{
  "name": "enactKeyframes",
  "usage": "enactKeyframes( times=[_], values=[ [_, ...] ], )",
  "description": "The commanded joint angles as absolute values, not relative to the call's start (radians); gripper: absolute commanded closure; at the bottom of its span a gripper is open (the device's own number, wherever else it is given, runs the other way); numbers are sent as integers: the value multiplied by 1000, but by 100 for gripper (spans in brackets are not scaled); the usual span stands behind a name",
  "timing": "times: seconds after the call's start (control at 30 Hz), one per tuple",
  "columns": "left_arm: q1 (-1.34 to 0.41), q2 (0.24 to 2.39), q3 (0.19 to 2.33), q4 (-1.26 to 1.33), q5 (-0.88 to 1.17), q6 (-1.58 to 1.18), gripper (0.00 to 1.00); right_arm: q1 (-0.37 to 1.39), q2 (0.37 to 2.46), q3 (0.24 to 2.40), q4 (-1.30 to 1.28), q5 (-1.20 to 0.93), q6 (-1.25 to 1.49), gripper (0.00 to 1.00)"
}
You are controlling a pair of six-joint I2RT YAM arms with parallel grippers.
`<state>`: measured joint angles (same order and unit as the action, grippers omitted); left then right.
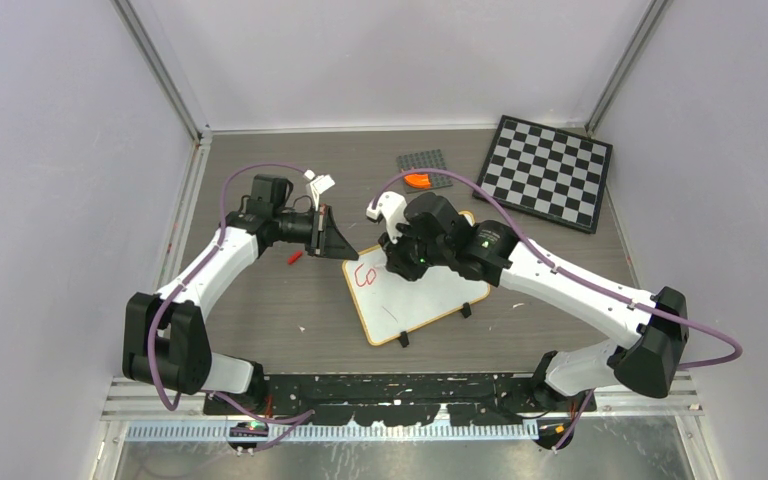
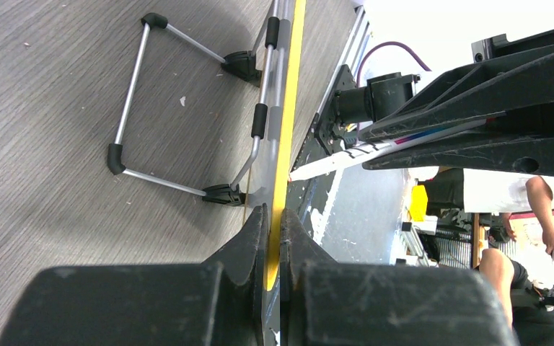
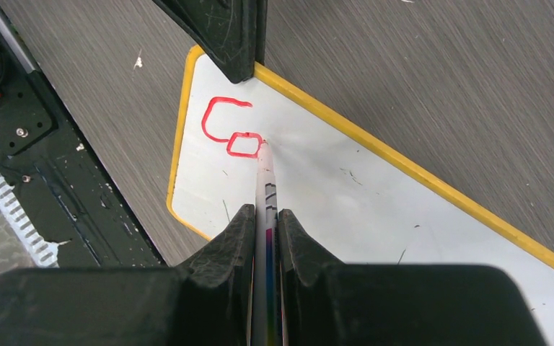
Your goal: Write a sentence on the whiteboard
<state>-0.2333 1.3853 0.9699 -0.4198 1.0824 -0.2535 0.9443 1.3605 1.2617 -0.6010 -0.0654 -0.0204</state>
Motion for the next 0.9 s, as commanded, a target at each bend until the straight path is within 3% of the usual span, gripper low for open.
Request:
enactKeyframes(
  times=[0.0, 0.87],
  values=[
    [-229, 1395, 972, -419, 1041, -259, 100, 937, 1333, 1253, -578, -31, -29, 100],
    [-229, 1398, 971, -417, 1039, -259, 100, 911, 1334, 1215, -568, -4, -34, 100]
  ],
)
